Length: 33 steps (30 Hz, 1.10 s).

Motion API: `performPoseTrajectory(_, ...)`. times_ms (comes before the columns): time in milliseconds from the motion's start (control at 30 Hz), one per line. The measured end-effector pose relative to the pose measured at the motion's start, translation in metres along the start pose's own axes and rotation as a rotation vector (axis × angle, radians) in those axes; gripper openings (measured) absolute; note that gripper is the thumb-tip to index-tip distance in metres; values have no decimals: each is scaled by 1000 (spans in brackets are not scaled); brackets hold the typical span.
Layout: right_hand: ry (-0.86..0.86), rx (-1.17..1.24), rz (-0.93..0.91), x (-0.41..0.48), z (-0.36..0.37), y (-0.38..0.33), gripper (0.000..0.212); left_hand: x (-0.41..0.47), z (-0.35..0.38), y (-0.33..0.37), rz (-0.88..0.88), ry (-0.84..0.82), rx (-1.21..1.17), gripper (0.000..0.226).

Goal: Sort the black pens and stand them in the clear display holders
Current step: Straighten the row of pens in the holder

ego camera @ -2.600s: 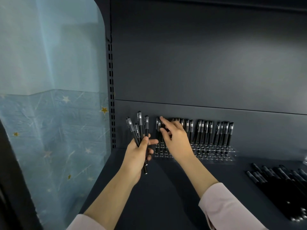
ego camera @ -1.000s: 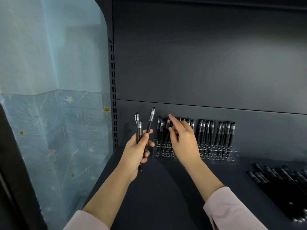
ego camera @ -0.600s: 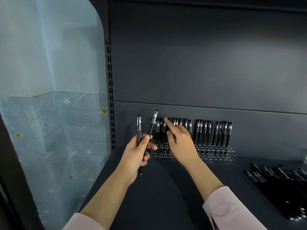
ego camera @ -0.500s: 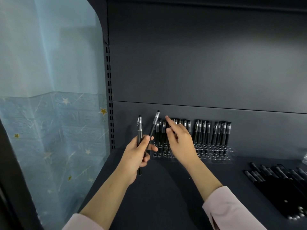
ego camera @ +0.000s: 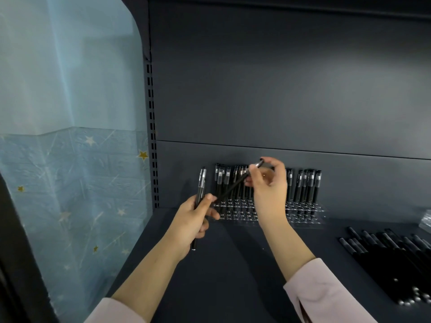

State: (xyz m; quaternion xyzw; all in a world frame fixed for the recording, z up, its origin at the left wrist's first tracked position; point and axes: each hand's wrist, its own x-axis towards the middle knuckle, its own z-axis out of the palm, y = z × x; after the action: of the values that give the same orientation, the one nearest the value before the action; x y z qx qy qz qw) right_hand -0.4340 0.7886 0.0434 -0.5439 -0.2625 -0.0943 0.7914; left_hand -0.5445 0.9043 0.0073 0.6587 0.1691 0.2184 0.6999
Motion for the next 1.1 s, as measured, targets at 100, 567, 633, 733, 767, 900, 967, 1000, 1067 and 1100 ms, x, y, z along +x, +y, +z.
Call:
performPoseTrajectory(100, 118, -73, -103, 3, -9, -1, 22, 3, -2, 1, -33, 53, -29, 24)
performPoseTrajectory(567, -47, -377, -208, -4, -8, 10, 23, 2, -1, -2, 31, 71, -46, 16)
performPoseTrajectory(633, -56, -439, -251, -4, -7, 11, 23, 2, 0, -3, 39, 77, -32, 18)
performPoseTrajectory(733, -84, -532, -324, -3, -6, 15, 24, 2, 0, -3, 37, 89, -28, 21)
performPoseTrajectory(767, -104, -569, -352, -3, -6, 17, 25, 2, 0, -3, 34, 89, -31, 21)
performPoseTrajectory(900, -214, -820, -505, -1, -5, 29, 38, 3, 2, -2, -8, 84, -51, 18)
performPoseTrajectory(967, -246, -934, -510, 1, -6, 33, 45, 5, 3, -1, -30, 86, -69, 15)
performPoseTrajectory(1000, -250, -967, -503, 1, -6, 34, 46, 5, 3, -1, -33, 86, -78, 14)
performPoseTrajectory(1067, -272, -1005, -469, 2, -8, 36, 46, 5, 3, -1, -21, 88, -82, 13)
performPoseTrajectory(1100, -296, -1023, -442, 1, -8, 36, 47, 5, 2, -1, -9, 89, -74, 13)
